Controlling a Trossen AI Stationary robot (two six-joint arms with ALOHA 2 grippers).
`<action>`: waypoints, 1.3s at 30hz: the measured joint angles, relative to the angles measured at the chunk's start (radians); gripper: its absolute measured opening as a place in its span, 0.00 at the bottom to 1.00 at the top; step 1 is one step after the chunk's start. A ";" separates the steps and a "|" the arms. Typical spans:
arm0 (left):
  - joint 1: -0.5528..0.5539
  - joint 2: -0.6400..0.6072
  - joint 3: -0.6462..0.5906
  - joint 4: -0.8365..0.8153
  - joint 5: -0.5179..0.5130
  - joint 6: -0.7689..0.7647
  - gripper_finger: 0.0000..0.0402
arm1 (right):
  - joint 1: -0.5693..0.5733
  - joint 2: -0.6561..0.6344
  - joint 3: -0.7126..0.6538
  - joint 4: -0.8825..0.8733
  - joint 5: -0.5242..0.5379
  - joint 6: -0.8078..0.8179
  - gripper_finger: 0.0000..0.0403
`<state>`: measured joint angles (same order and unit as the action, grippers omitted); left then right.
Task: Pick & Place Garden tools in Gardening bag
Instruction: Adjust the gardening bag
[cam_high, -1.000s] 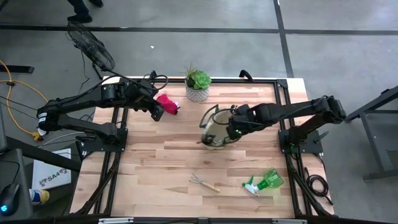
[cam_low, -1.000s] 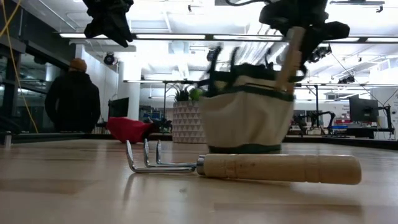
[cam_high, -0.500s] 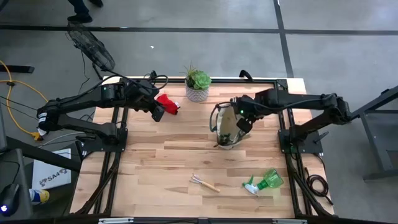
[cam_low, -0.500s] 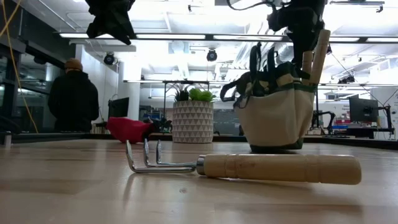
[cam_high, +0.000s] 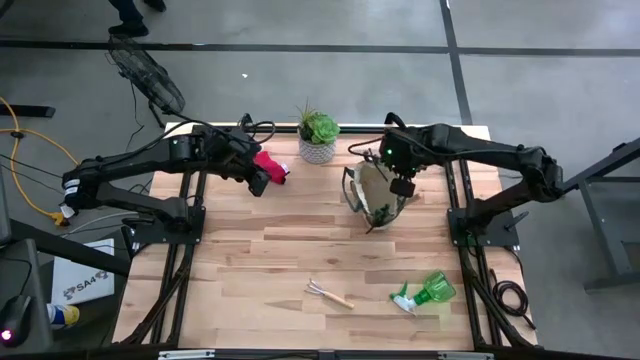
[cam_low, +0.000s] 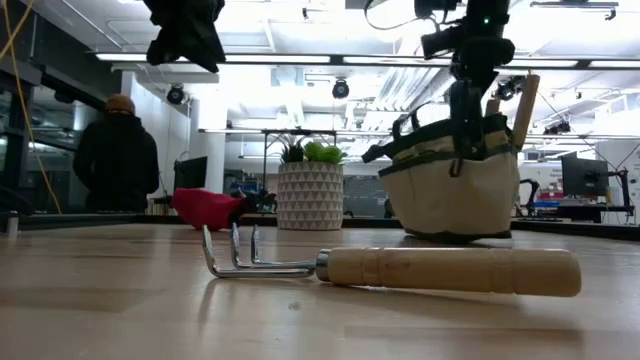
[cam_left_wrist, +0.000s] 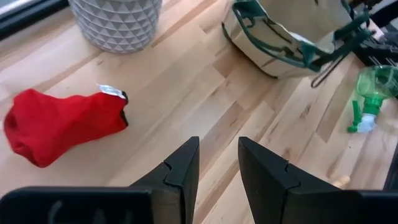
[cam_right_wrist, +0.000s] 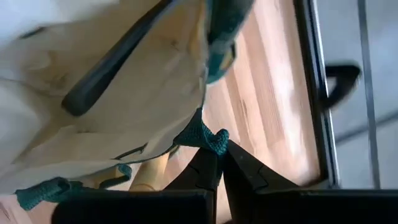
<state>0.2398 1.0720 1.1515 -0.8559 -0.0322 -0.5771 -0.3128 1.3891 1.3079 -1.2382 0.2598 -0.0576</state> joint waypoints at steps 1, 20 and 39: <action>0.000 0.006 0.000 0.002 0.004 0.002 0.26 | -0.006 0.000 0.000 0.013 -0.014 -0.047 0.01; -0.091 0.063 -0.002 0.089 0.022 0.059 0.26 | 0.073 0.124 0.000 0.214 -0.131 -0.421 0.01; -0.090 0.063 -0.002 0.106 0.024 0.065 0.26 | 0.216 0.139 0.000 0.445 -0.206 -0.381 0.01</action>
<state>0.1497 1.1351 1.1500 -0.7494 -0.0086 -0.5125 -0.0970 1.5284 1.3079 -0.7934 0.0539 -0.4391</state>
